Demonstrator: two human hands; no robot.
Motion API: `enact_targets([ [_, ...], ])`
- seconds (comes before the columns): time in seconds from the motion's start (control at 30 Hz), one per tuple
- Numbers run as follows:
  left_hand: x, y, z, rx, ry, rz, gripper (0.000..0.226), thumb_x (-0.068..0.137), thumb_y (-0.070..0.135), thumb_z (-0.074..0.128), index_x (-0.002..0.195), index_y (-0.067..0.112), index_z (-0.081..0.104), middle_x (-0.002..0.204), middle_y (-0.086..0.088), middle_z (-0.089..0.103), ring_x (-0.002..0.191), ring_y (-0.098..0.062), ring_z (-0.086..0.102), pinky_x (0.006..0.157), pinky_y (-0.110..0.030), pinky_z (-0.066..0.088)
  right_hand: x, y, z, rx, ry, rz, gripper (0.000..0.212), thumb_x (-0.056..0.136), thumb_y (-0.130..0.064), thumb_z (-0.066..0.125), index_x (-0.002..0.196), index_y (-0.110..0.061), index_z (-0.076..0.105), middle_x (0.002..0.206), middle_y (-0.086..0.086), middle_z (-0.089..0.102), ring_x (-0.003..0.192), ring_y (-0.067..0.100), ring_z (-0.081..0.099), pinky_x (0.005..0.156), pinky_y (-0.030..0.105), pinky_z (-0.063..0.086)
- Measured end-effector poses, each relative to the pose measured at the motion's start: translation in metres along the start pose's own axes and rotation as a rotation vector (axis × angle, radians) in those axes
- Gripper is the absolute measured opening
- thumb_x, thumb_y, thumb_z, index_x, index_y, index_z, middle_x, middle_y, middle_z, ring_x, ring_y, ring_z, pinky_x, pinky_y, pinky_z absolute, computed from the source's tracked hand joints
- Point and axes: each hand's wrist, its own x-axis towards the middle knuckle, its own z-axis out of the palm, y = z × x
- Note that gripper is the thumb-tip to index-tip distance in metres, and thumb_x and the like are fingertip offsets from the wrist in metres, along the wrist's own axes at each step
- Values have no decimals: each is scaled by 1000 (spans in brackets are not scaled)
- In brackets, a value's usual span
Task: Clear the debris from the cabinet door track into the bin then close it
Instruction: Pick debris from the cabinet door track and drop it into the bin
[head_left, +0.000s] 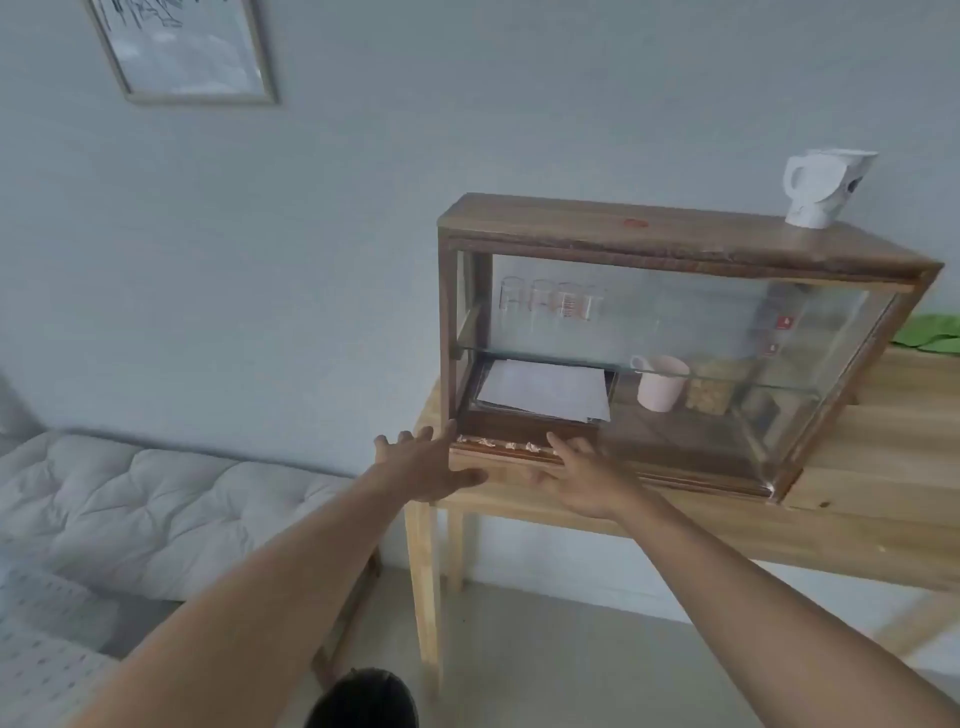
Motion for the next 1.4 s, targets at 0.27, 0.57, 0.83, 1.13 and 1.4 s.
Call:
enact_targets([
  [0.27,40,6,17,49,-55,-45,108,75,100,32,165,45,10,158,-7,48,144,-38,41,110,-67,23,65,-3,22,53,-16,-104,93,95,-87,38,172,-38,21,168,4,41,154,36,42,119,53,43],
  [0.57,79,0,31,-32,-84,-109,97,79,93,47,161,50,21,151,1,57,137,-31,53,108,-62,29,113,-12,44,88,23,-164,69,98,-75,52,160,-45,48,153,-3,68,141,30,63,107,47,54],
  [0.83,103,-3,48,-209,39,-198,57,80,79,62,134,59,57,107,8,70,111,-27,62,95,-50,47,140,-25,62,223,153,-161,46,100,-53,63,145,-42,67,134,-2,80,127,31,73,99,43,58],
  [1.13,116,-6,66,-270,330,-246,21,96,52,63,113,55,76,99,4,77,96,-31,66,70,-38,41,143,-34,73,442,221,-57,27,100,-38,66,121,-40,82,90,0,87,93,24,82,84,37,65],
  [1.4,115,-6,66,-387,365,-262,15,93,45,71,105,47,80,98,12,79,96,-23,69,77,-39,57,141,-39,75,594,222,6,9,100,-30,70,103,-27,79,72,4,80,71,25,78,73,42,66],
])
